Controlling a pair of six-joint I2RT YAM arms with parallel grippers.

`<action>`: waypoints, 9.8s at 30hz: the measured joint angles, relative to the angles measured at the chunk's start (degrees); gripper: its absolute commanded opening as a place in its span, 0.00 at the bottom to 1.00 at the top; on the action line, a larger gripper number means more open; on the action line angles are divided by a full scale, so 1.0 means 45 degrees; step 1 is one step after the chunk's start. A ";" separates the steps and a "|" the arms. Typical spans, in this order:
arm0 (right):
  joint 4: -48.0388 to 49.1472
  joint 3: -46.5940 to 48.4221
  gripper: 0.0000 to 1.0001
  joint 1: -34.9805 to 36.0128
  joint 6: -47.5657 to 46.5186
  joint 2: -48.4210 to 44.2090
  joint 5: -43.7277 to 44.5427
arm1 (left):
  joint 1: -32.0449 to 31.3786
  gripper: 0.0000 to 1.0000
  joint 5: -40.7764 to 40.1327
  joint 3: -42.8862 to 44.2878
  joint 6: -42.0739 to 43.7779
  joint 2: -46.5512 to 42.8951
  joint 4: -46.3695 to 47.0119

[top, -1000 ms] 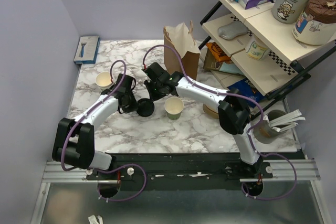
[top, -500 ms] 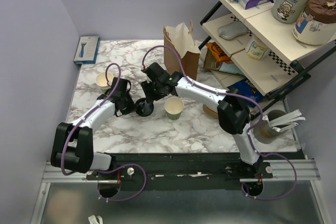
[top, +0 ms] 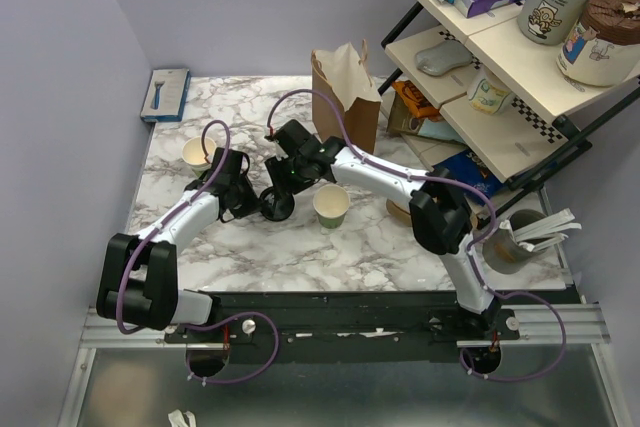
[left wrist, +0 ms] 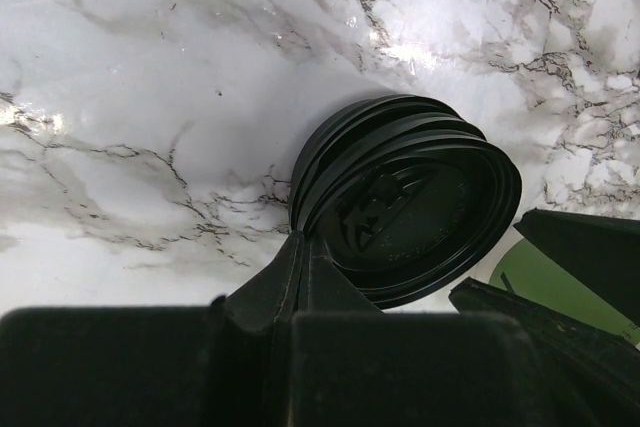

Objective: Pack the takeout coffee

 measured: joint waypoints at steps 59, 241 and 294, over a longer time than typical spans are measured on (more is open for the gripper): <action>-0.0588 0.0452 0.01 -0.0219 0.0797 -0.0034 0.1321 | 0.0024 0.73 0.0151 0.0024 0.0058 -0.1049 -0.0563; 0.1812 -0.3094 0.80 -0.1243 -0.3279 -0.5581 -0.4537 | 0.0151 0.00 0.3468 0.2909 0.0510 -0.2463 -0.4697; 0.2705 -0.5523 0.82 -0.0908 -0.6407 -0.8767 -0.6989 | 0.0219 0.00 0.8903 0.3089 0.0665 -0.2385 -0.7504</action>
